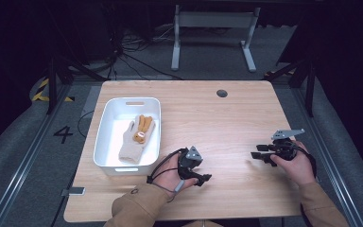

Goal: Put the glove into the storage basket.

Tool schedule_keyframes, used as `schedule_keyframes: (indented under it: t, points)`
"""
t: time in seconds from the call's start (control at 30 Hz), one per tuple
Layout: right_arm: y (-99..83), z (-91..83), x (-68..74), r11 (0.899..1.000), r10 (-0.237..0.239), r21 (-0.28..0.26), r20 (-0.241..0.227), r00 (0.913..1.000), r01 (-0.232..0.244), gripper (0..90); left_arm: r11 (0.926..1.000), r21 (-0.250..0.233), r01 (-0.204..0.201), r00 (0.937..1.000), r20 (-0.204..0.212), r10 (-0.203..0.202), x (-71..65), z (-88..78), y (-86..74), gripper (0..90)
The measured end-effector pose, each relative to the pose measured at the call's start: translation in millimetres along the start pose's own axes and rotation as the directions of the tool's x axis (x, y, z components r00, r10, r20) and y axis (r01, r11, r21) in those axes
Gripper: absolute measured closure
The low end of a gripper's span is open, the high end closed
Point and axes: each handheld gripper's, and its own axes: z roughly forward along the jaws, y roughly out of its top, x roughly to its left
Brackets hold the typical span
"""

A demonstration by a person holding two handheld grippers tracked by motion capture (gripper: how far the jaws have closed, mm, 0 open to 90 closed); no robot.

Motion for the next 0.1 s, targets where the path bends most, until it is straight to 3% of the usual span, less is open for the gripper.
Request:
schedule_keyframes:
  t: [0.1]
  points:
    - [1.1,0.4,0.7,1.000,-0.004,0.001,0.004,1.0000,0.004,50.3,1.0000,-0.001,-0.004,1.0000,0.005,0.004,-2.2,0.3,0.8,34.3]
